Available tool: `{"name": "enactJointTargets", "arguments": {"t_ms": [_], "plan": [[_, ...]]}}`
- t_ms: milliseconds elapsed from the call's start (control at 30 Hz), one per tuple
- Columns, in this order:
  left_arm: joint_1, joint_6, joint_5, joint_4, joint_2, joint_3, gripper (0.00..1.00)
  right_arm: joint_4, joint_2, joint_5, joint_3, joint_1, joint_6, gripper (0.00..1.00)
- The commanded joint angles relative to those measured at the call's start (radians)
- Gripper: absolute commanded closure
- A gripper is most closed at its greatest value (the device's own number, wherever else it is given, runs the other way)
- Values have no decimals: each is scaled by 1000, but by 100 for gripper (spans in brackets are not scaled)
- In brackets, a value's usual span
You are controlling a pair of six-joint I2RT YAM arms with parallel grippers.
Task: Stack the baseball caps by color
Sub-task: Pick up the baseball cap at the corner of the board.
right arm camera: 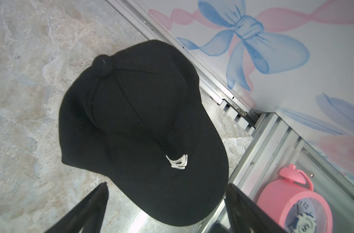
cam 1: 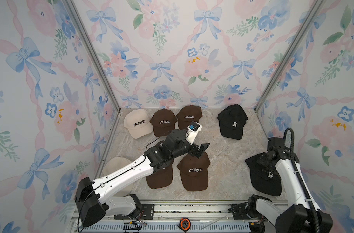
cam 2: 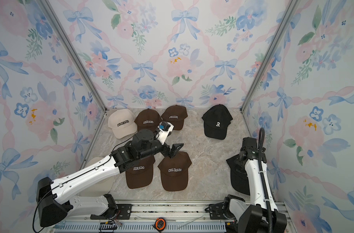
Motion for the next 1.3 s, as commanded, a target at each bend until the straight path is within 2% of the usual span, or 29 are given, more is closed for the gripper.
{"name": "enactJointTargets", "arguments": {"t_ms": [0, 200, 400, 633, 700, 1133, 1200, 1267], "plan": [[-4, 0, 1, -11, 3, 17, 2, 61, 41, -35, -22, -43, 12, 9], [-5, 14, -3, -18, 52, 54, 2, 134, 111, -62, -39, -87, -47, 10], [-4, 21, -8, -19, 97, 84, 2, 206, 165, -155, -40, -134, -99, 14], [-4, 39, -19, -22, 141, 120, 2, 243, 240, -198, -10, -136, -121, 18], [-5, 45, -26, -21, 152, 127, 2, 245, 262, -208, 3, -136, -128, 24], [-2, 52, -34, -22, 198, 157, 2, 223, 314, -235, 55, -134, -148, 79], [0, 54, -36, -19, 202, 156, 2, 217, 323, -246, 63, -133, -149, 86], [1, 54, -37, -16, 202, 154, 2, 210, 324, -249, 68, -129, -152, 88]]}}
